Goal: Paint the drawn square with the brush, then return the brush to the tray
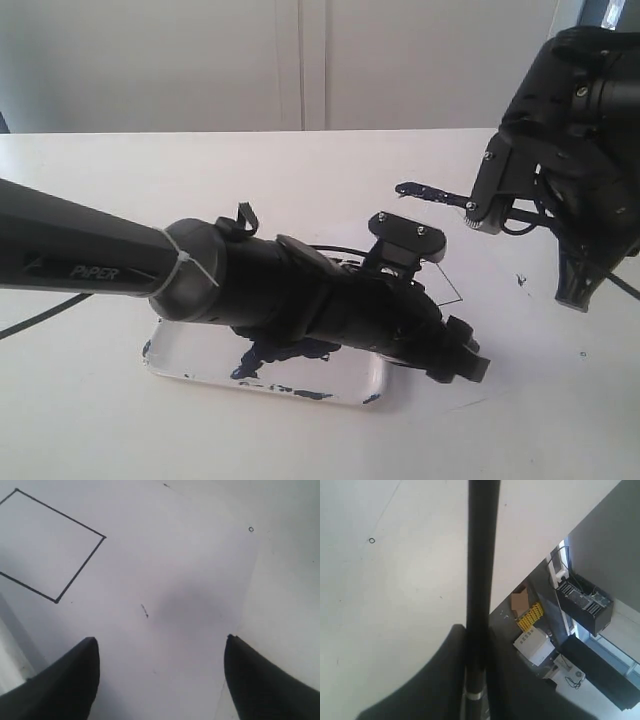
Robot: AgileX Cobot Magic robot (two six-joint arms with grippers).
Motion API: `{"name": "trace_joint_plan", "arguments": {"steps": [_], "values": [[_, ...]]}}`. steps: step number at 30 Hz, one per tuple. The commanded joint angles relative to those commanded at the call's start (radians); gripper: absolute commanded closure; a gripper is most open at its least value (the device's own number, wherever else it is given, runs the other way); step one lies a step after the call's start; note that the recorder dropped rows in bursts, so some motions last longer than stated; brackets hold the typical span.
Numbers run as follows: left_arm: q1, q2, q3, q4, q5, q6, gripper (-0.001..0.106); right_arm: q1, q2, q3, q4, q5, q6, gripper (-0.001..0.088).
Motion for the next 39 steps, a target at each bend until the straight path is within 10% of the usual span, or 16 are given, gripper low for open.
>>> {"name": "trace_joint_plan", "arguments": {"steps": [14,39], "values": [[0.000,0.016,0.055,-0.005,-0.024,0.027,0.036,0.000,0.000,0.169,-0.085,0.000,0.005,0.0868],[0.000,0.015,0.057,-0.042,0.049,-0.006,0.036,0.002,0.089,0.169,-0.146,0.000,0.146,0.0868]]}}
